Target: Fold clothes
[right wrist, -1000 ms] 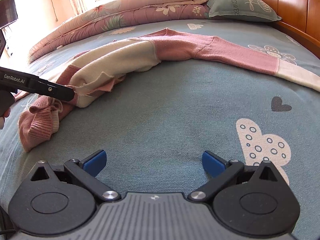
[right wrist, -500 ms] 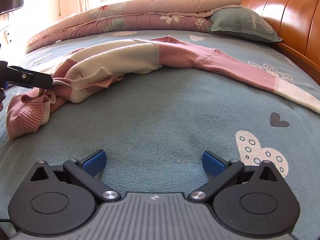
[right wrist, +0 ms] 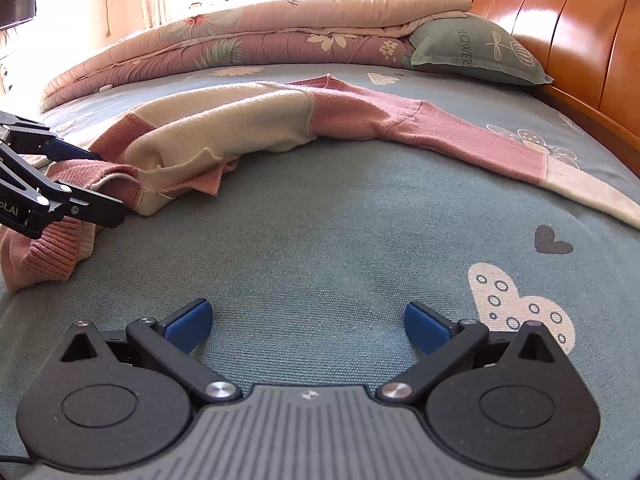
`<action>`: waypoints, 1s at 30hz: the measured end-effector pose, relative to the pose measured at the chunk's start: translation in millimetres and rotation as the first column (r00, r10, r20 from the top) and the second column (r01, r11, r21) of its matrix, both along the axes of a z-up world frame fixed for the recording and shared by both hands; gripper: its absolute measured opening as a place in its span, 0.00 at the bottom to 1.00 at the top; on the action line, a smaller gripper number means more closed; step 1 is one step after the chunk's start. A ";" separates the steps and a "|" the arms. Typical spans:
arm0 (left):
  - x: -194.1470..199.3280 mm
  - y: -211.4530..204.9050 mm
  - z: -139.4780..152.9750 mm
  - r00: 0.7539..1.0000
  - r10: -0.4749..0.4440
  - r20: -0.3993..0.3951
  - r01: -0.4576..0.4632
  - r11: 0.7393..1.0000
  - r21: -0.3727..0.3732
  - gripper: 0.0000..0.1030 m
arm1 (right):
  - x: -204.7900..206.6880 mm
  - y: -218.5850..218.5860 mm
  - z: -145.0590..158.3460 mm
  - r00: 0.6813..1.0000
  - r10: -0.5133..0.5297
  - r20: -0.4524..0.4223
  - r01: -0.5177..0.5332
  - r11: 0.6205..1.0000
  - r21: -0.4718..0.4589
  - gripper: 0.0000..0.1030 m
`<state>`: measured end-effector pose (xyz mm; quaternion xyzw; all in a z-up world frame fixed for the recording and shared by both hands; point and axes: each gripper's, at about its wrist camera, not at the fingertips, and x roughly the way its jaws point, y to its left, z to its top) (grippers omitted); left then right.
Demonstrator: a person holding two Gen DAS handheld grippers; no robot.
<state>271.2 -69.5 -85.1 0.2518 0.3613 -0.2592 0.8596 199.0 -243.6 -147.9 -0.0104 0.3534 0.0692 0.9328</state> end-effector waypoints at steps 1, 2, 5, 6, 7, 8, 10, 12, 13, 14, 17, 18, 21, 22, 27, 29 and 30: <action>-2.3 -9.7 0.3 1.000 -0.025 0.010 0.024 0.997 0.069 0.71 | 0.0 -0.4 1.3 1.000 0.005 -0.010 -0.005 1.000 -0.001 1.00; -4.5 -18.8 0.1 0.999 -0.049 0.018 0.046 0.990 0.136 0.69 | 0.1 -1.1 2.5 1.000 0.009 -0.019 -0.009 1.000 0.000 1.00; -8.8 -35.1 -6.4 0.996 -0.086 0.020 0.076 0.950 0.302 0.54 | -0.7 -3.8 6.4 0.998 0.018 -0.053 -0.018 1.000 0.007 1.00; -9.2 -36.7 -7.8 0.996 -0.086 0.022 0.074 0.939 0.336 0.46 | -1.8 -5.3 7.4 0.998 0.021 -0.065 -0.021 1.000 0.008 1.00; -9.5 -38.0 -8.8 0.996 -0.084 0.022 0.071 0.929 0.363 0.42 | -2.6 -6.2 8.4 0.997 0.022 -0.073 -0.021 1.000 0.011 1.00; -9.3 -38.6 -8.2 0.997 -0.079 0.015 0.068 0.926 0.370 0.39 | -3.3 -7.0 9.4 0.996 0.022 -0.082 -0.021 1.000 0.014 1.00; -12.7 -44.9 -5.7 0.996 -0.087 0.011 0.076 0.917 0.392 0.33 | -3.9 -9.5 10.8 0.995 0.023 -0.097 -0.021 0.999 0.024 1.00; -17.7 -56.0 -7.5 0.991 -0.132 0.013 0.113 0.890 0.441 0.32 | -4.1 -12.4 12.5 0.994 0.023 -0.107 -0.018 0.999 0.044 1.00; -17.2 -62.5 -11.0 0.989 -0.146 0.007 0.126 0.876 0.466 0.32 | -3.9 -13.6 13.1 0.994 0.021 -0.111 -0.015 0.998 0.054 1.00; -16.3 -68.9 -15.2 0.987 -0.158 0.003 0.136 0.860 0.493 0.32 | -3.7 -14.7 13.8 0.993 0.019 -0.115 -0.011 0.998 0.065 1.00; -4.7 -82.8 -37.2 0.988 -0.156 -0.001 0.127 0.801 0.585 0.32 | -3.6 -19.0 15.5 0.992 0.014 -0.124 -0.002 0.995 0.097 1.00; -2.8 -85.1 -42.1 0.987 -0.159 0.000 0.127 0.791 0.598 0.29 | -3.6 -20.4 16.1 0.992 0.013 -0.127 0.001 0.994 0.108 1.00; -4.6 -87.6 -42.7 0.987 -0.163 0.014 0.120 0.779 0.615 0.19 | -3.6 -24.3 18.0 0.991 0.012 -0.133 0.006 0.991 0.136 1.00; -6.8 -85.7 -36.5 0.988 -0.154 0.030 0.106 0.795 0.597 0.18 | -3.6 -25.5 18.6 0.991 0.012 -0.135 0.007 0.990 0.144 1.00; -14.9 -61.7 14.4 0.987 -0.049 0.151 -0.019 0.908 0.418 0.13 | -4.3 -31.2 20.0 0.990 0.003 -0.140 0.023 0.982 0.188 1.00; -17.2 -52.1 35.3 0.984 -0.002 0.180 -0.060 0.938 0.340 0.12 | -4.0 -30.4 19.9 0.990 0.003 -0.140 0.024 0.982 0.186 1.00; -21.5 -49.9 43.8 0.985 -0.001 0.175 -0.053 0.951 0.303 0.12 | -3.7 -29.8 19.7 0.990 0.003 -0.140 0.023 0.983 0.182 1.00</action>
